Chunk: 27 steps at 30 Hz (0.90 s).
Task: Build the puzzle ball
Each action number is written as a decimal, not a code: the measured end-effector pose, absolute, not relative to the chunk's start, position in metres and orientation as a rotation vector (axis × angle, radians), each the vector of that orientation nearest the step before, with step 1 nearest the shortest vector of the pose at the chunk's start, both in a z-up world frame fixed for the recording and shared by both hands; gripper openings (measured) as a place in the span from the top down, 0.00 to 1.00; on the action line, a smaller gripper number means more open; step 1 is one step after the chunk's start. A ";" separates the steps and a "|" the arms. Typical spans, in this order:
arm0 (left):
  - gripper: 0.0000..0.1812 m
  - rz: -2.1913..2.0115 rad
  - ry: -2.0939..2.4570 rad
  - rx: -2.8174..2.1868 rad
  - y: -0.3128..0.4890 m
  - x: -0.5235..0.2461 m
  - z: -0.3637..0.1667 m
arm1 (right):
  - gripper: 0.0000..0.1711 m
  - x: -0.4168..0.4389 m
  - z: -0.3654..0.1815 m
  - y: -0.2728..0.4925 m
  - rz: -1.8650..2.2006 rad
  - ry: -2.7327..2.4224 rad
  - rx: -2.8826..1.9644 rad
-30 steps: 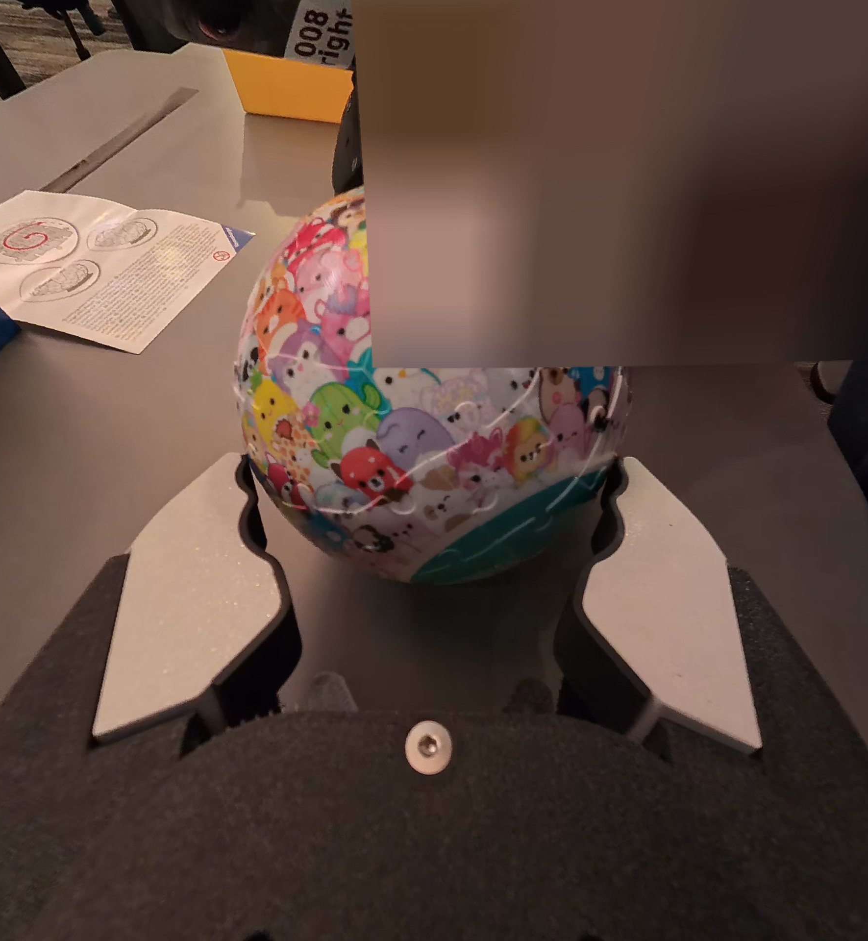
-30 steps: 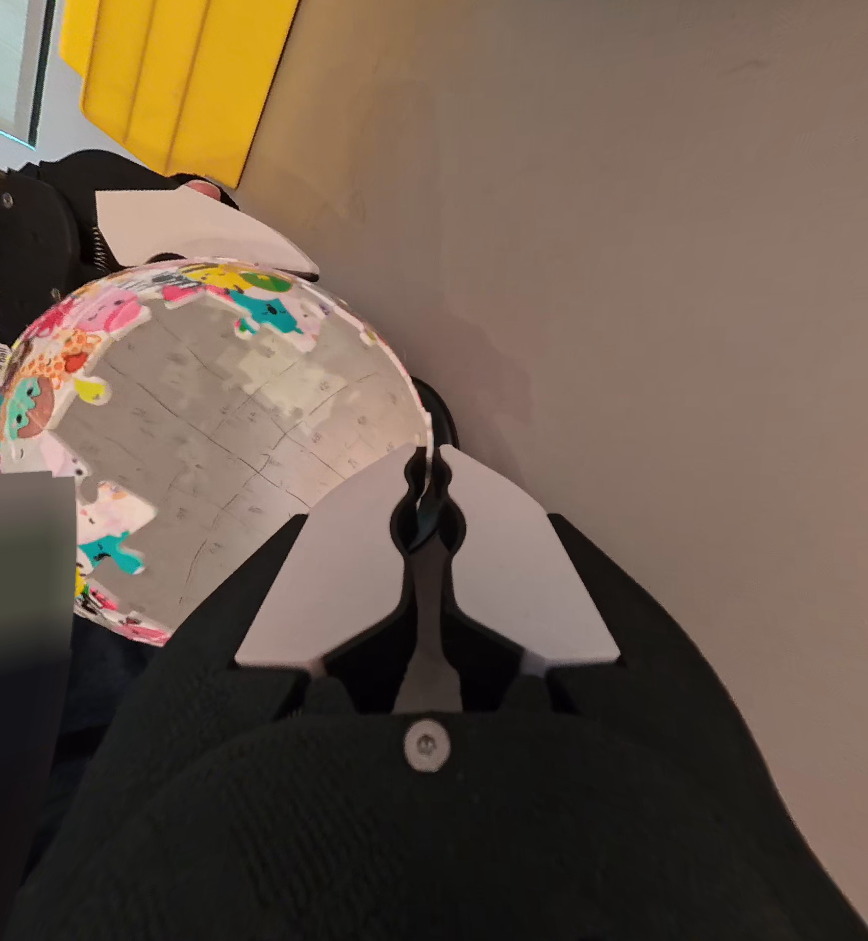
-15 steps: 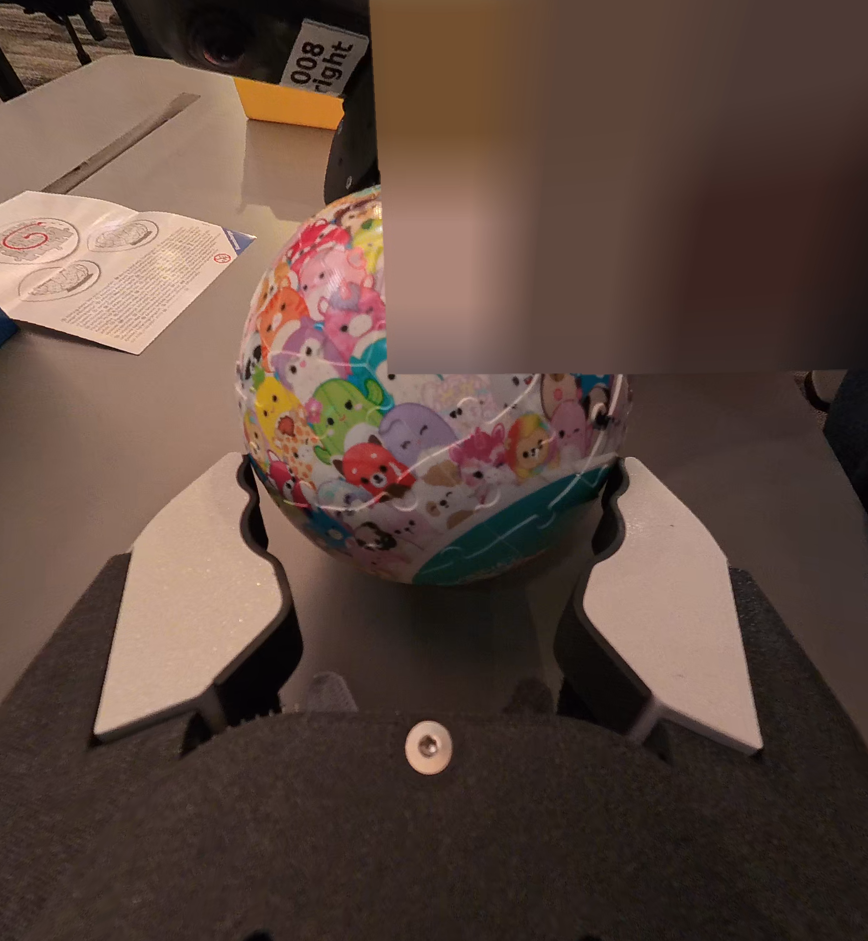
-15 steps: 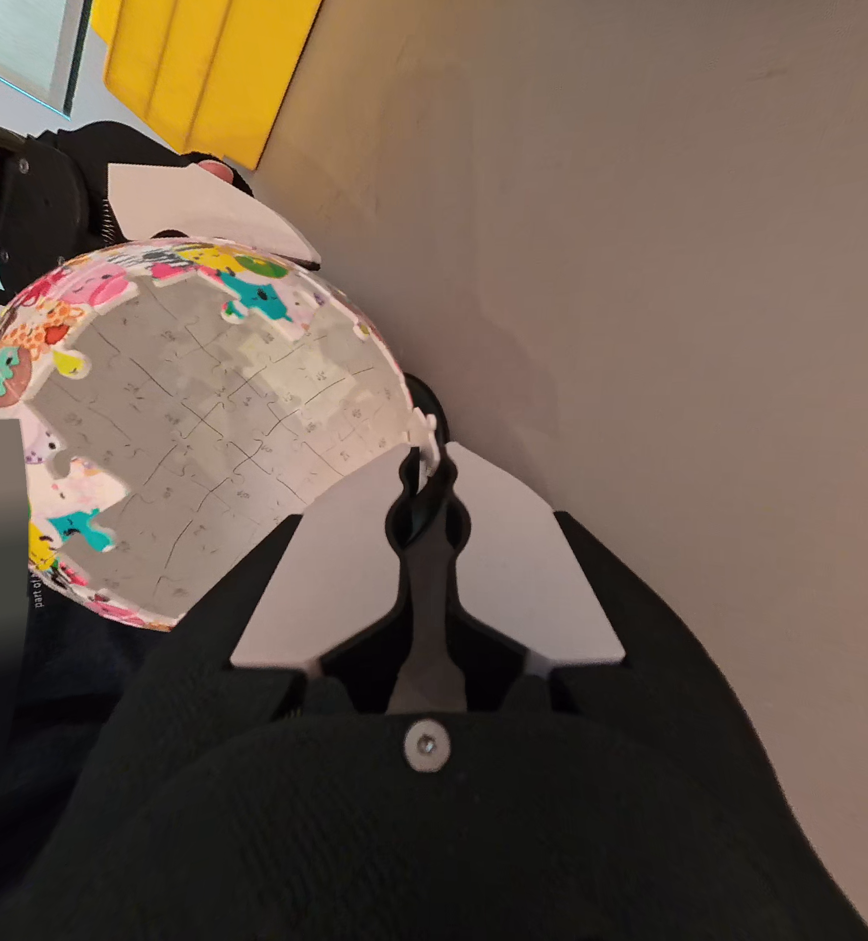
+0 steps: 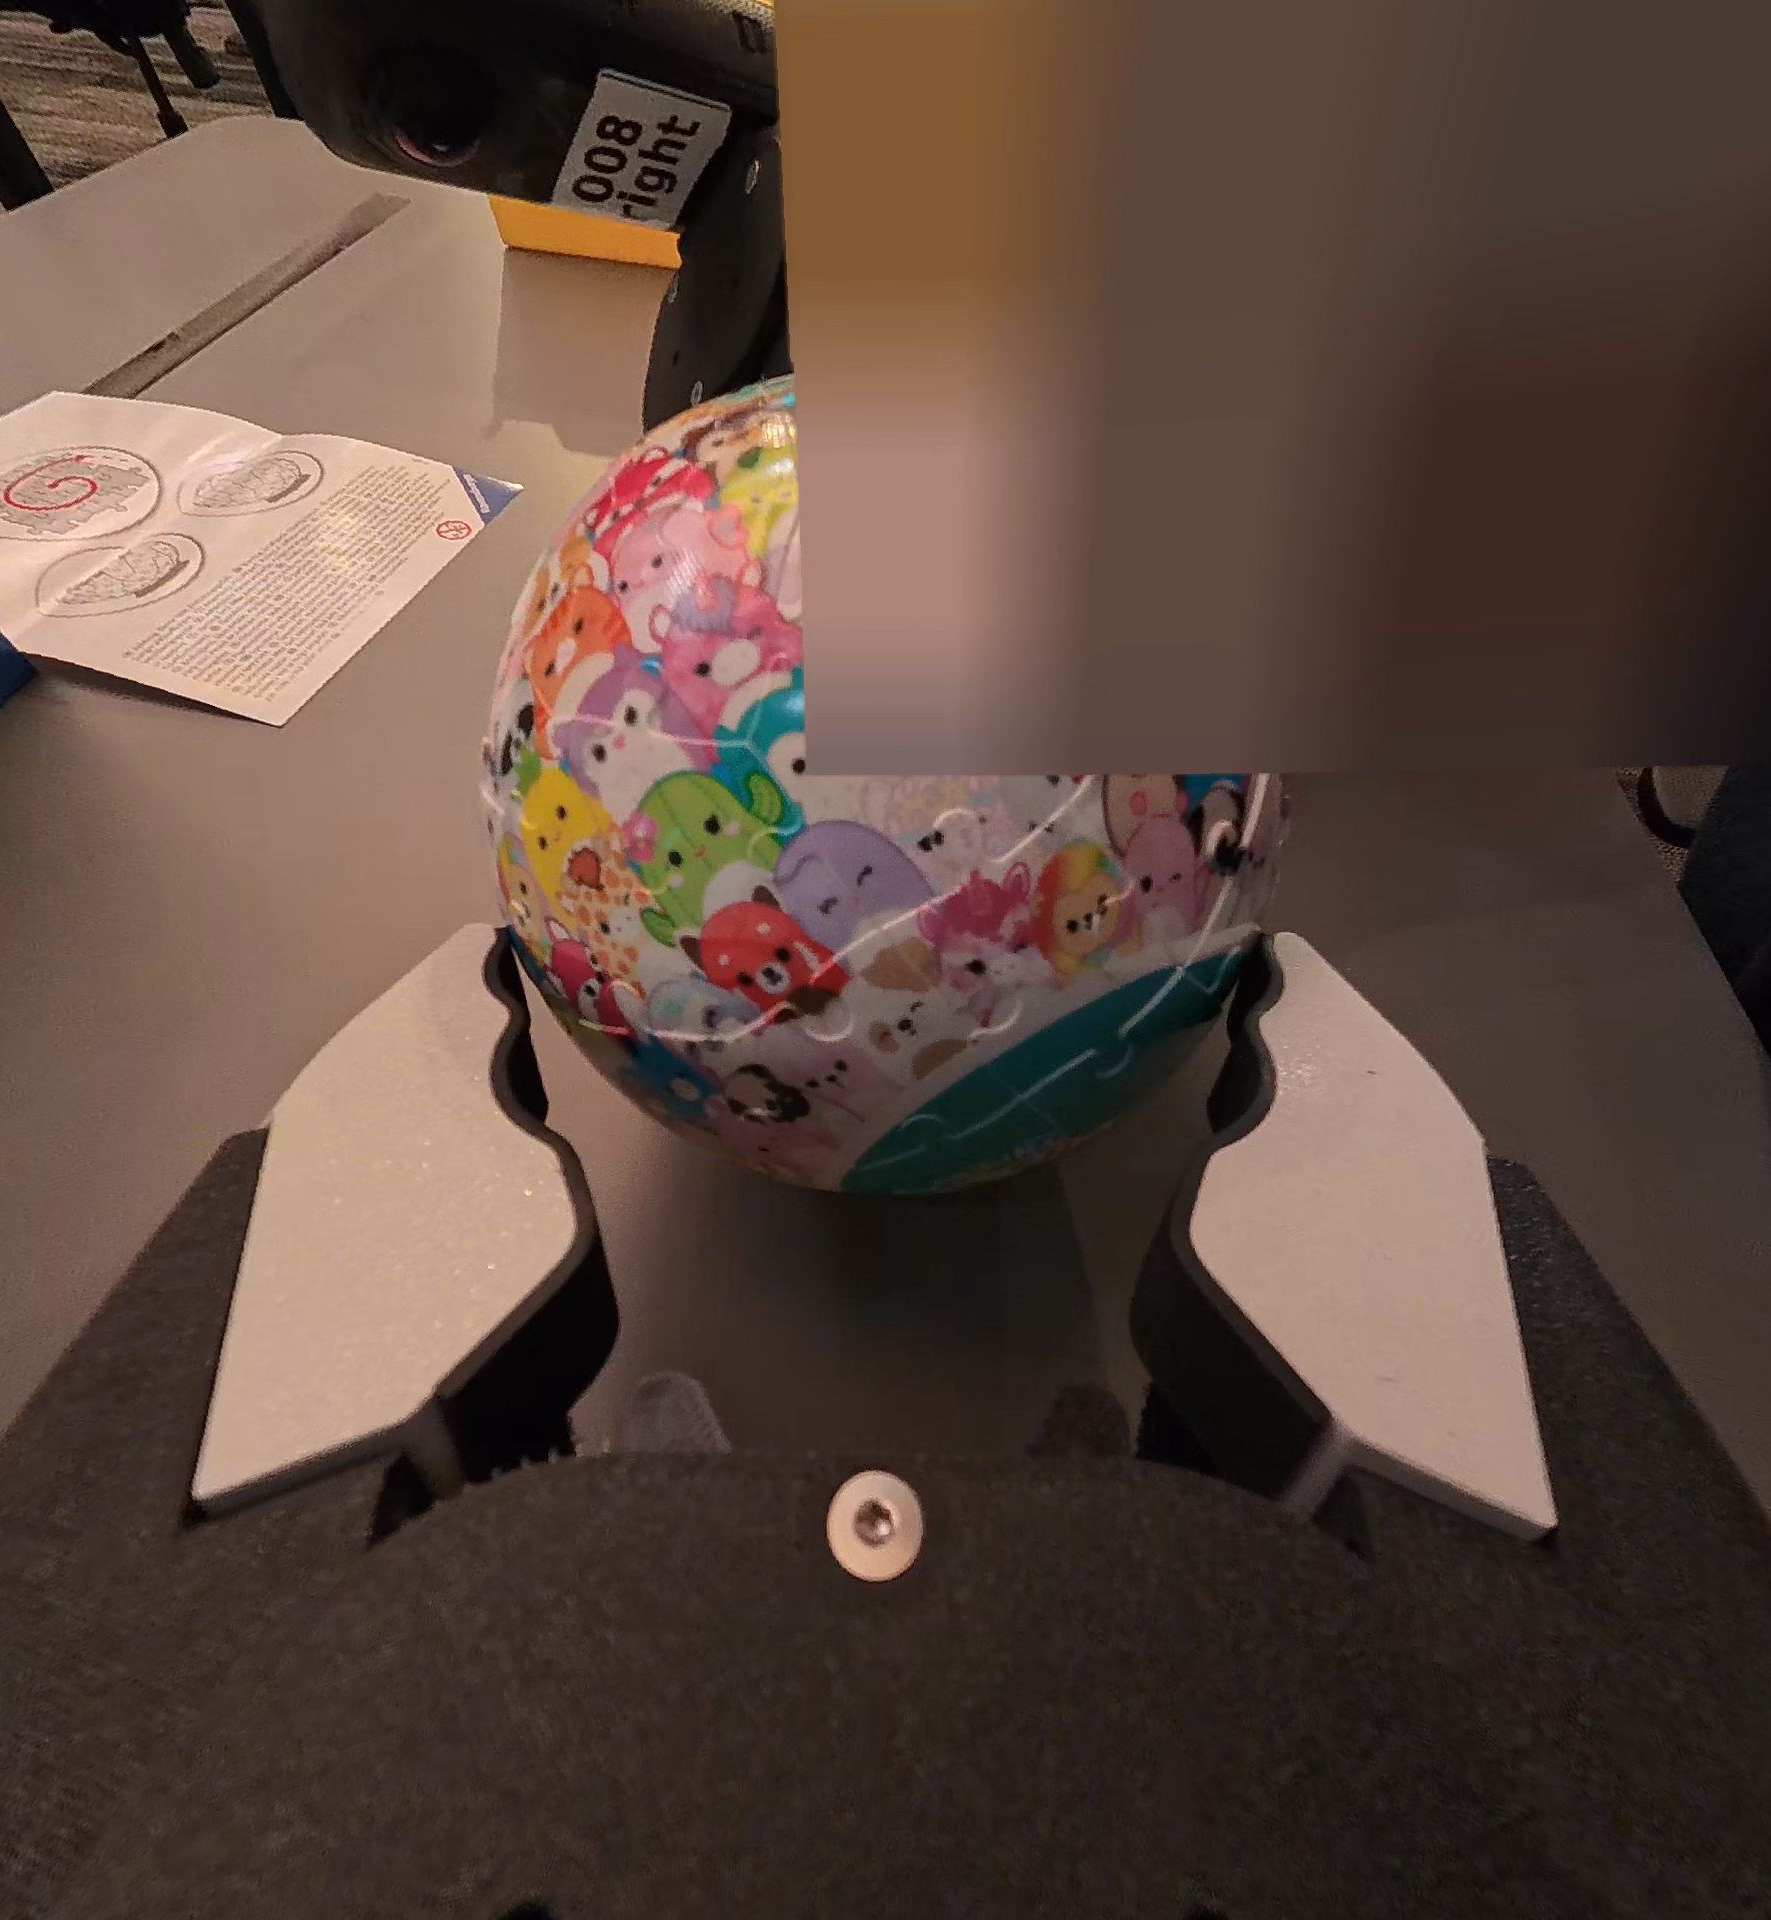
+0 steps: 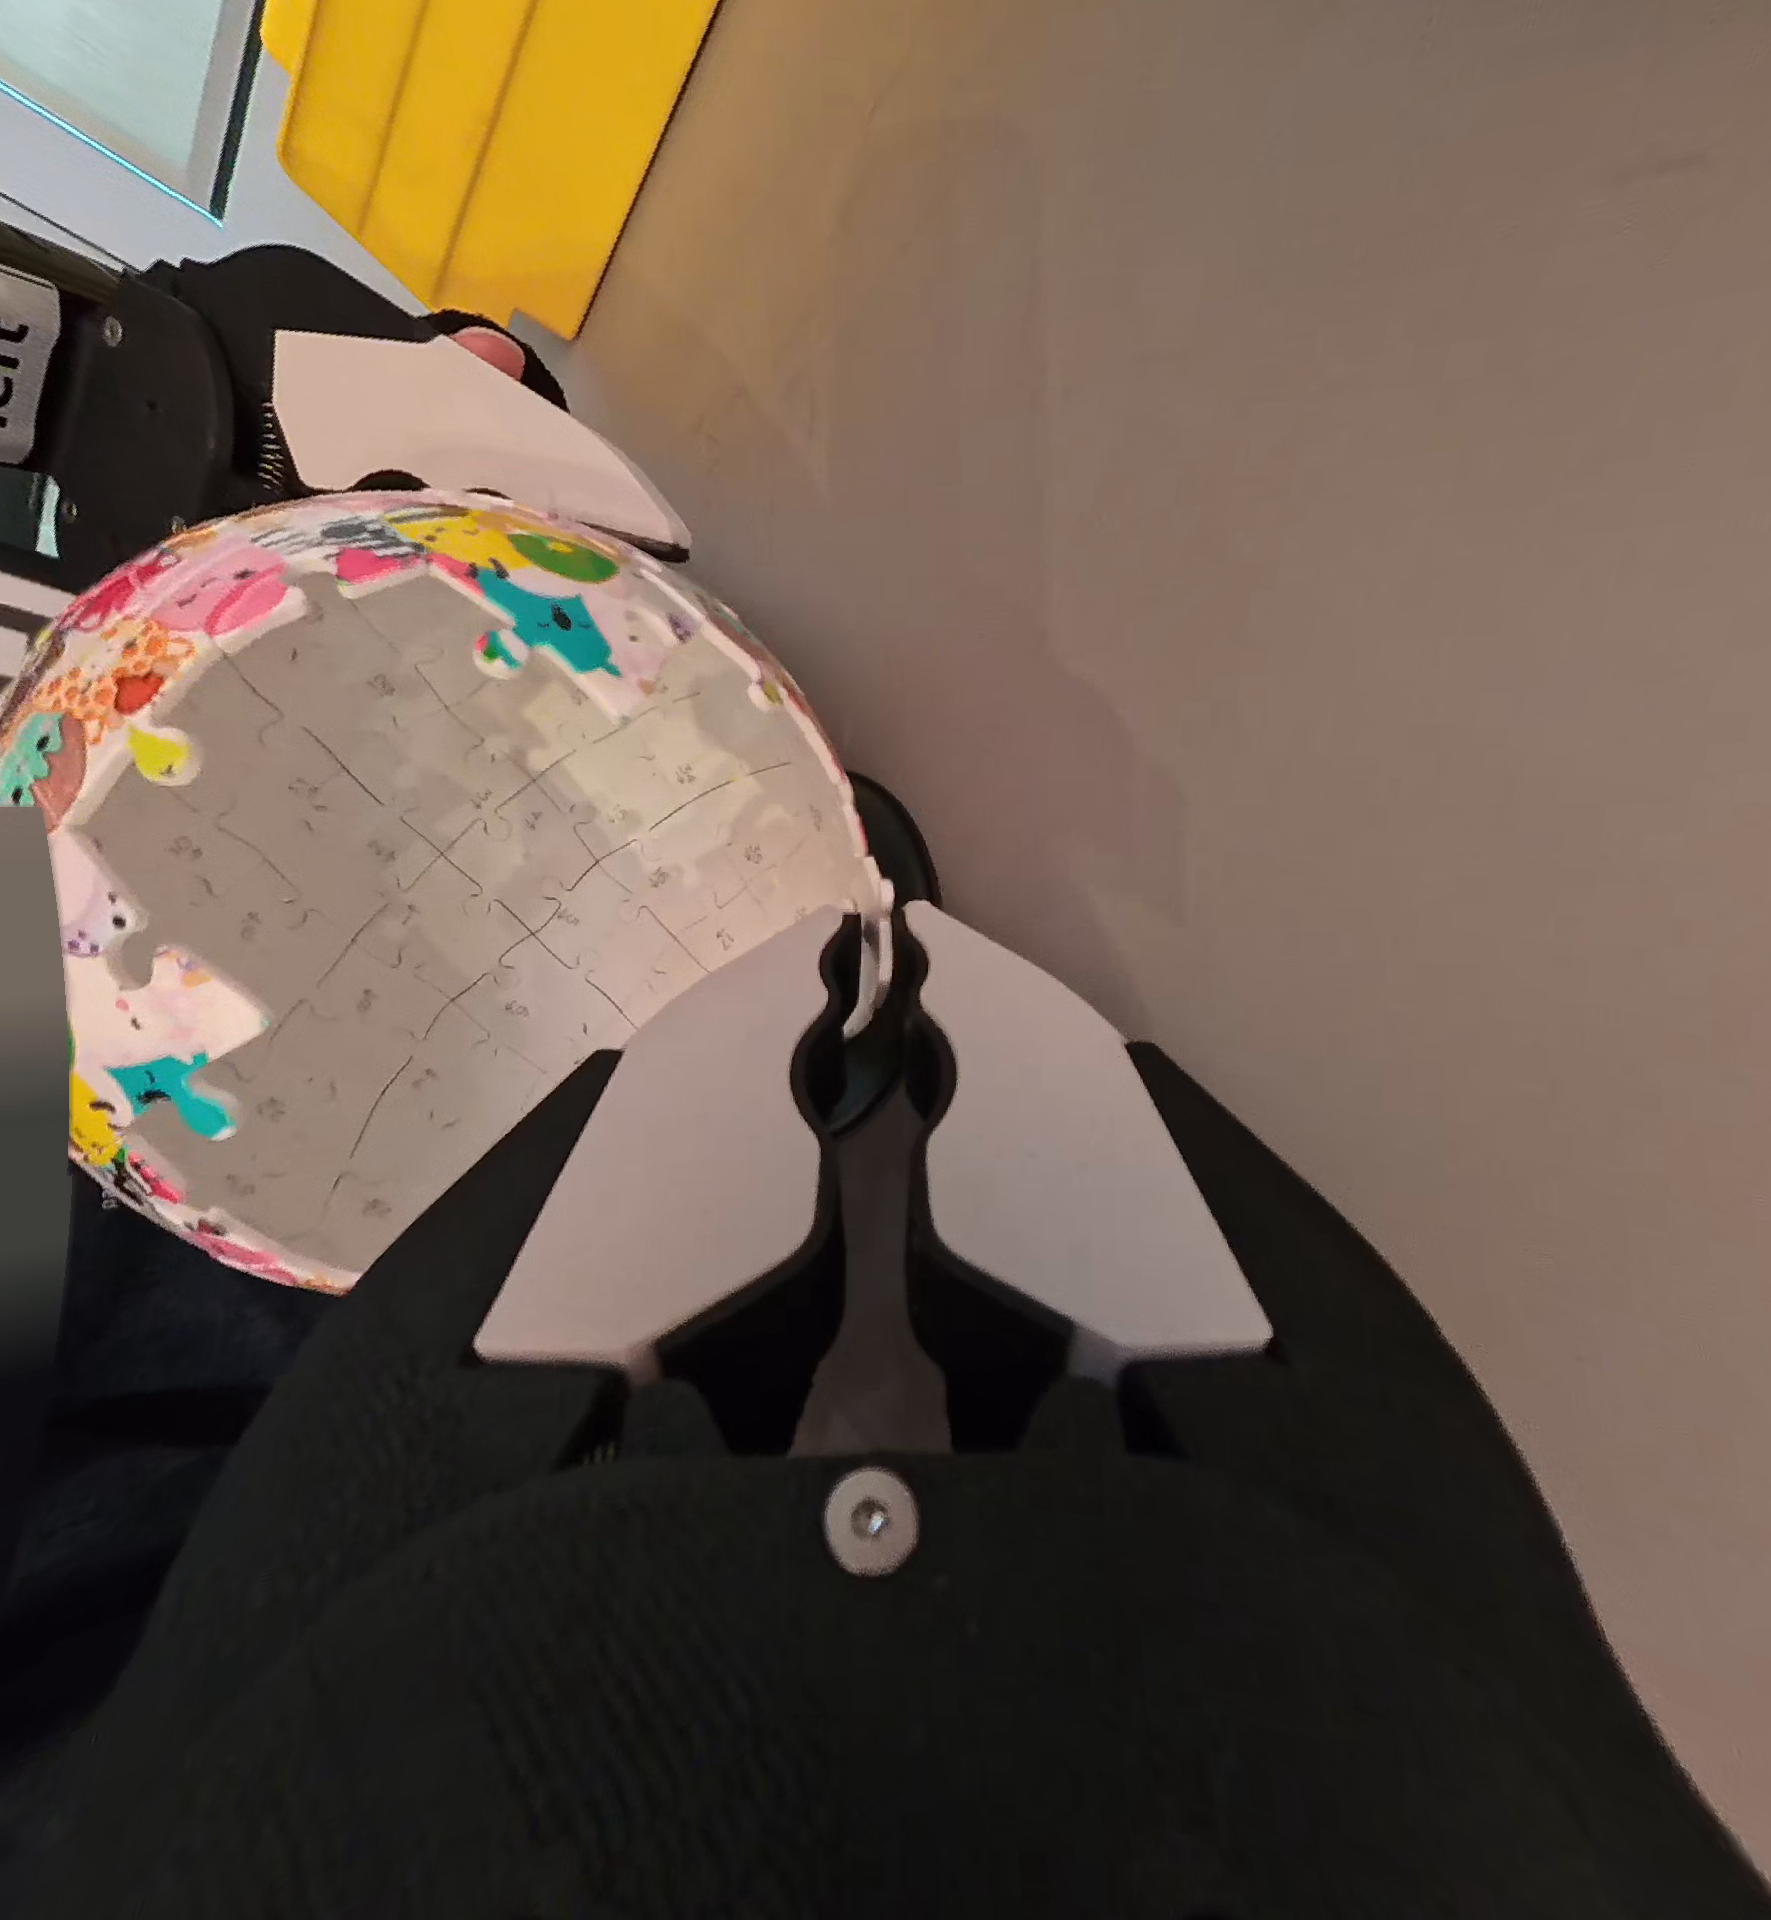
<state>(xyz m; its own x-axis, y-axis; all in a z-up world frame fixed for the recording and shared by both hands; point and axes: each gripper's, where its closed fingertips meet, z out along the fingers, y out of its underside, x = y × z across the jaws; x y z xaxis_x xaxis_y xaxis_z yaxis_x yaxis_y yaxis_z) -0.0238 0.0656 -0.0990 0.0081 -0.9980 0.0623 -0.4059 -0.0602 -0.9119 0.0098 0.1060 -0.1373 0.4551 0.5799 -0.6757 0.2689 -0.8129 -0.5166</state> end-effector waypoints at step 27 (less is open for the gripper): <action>0.31 -1.040 1.495 -1.538 0.064 -0.023 -0.098 | 0.98 0.004 -0.139 0.101 1.268 -0.788 -2.409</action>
<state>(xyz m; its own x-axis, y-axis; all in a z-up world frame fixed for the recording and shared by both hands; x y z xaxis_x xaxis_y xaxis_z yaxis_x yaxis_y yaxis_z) -0.0231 0.0637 -0.0980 -0.0074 -0.9985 0.0548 -0.3990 -0.0473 -0.9157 0.0043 0.1006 -0.1393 0.4579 0.5972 -0.6586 0.3263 -0.8019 -0.5004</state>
